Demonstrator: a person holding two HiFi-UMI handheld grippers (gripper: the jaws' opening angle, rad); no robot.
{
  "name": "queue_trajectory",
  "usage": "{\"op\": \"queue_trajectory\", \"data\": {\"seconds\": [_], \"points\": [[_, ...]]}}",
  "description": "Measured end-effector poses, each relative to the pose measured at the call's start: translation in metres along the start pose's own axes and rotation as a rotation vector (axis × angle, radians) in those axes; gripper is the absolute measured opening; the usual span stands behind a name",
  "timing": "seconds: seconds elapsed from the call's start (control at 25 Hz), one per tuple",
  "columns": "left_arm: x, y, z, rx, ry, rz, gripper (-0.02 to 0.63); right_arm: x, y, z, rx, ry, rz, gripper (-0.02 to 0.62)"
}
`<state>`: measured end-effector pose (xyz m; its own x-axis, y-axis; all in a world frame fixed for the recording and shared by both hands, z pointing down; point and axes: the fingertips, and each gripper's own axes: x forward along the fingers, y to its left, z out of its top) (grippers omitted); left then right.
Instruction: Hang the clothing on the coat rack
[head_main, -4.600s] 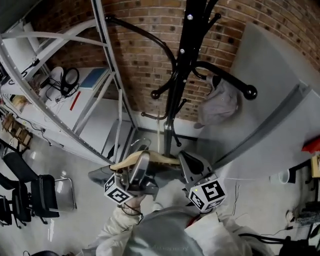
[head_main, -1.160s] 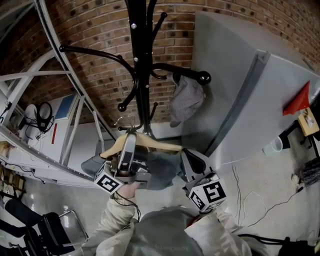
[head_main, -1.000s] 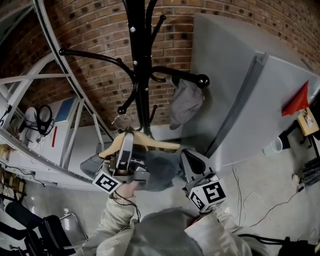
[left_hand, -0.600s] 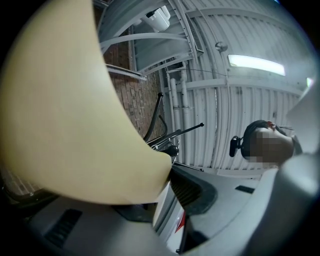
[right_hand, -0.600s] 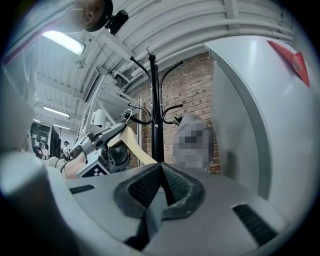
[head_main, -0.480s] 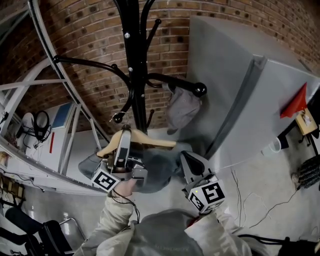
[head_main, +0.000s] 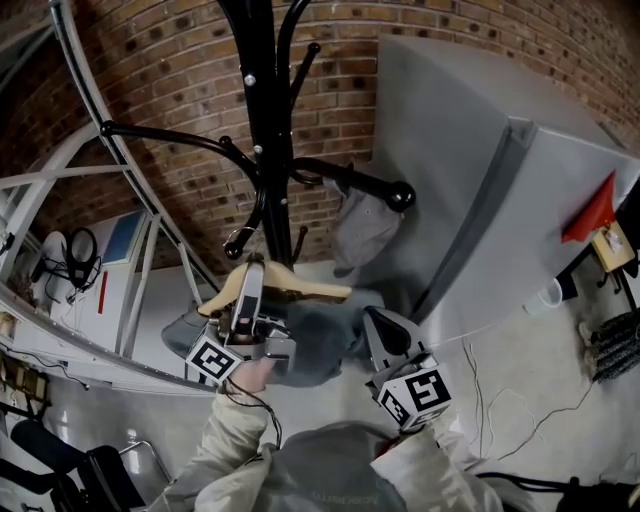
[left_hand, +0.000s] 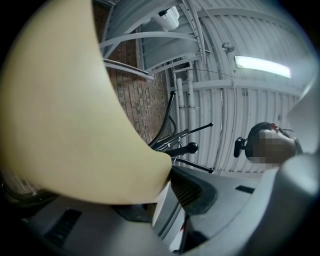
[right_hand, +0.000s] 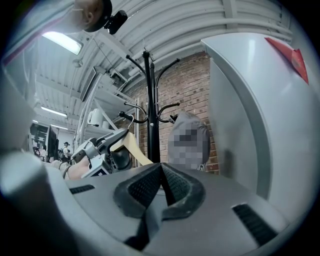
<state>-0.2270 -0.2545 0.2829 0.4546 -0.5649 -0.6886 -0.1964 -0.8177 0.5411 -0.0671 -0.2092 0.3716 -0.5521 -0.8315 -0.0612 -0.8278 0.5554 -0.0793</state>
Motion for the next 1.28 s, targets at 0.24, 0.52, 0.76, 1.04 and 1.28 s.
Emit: {"op": "queue_trajectory", "data": {"seconds": [0.24, 0.52, 0.76, 1.04, 1.28], "points": [[0.002, 0.012, -0.003, -0.030, -0.007, 0.012, 0.110, 0.000, -0.005, -0.002, 0.002, 0.008, -0.010, 0.025], [0.006, 0.022, -0.007, -0.045, -0.011, 0.023, 0.110, 0.000, -0.012, -0.005, 0.018, 0.013, -0.016, 0.025], [0.007, 0.028, -0.010, -0.035, -0.011, 0.023, 0.110, 0.001, -0.021, -0.007, 0.033, 0.019, -0.014, 0.025], [0.010, 0.030, -0.011, -0.024, -0.009, 0.009, 0.113, 0.000, -0.026, -0.011, 0.039, 0.035, -0.005, 0.025], [0.008, 0.035, -0.012, -0.023, -0.015, 0.007, 0.123, -0.003, -0.035, -0.015, 0.048, 0.039, -0.003, 0.025]]}}
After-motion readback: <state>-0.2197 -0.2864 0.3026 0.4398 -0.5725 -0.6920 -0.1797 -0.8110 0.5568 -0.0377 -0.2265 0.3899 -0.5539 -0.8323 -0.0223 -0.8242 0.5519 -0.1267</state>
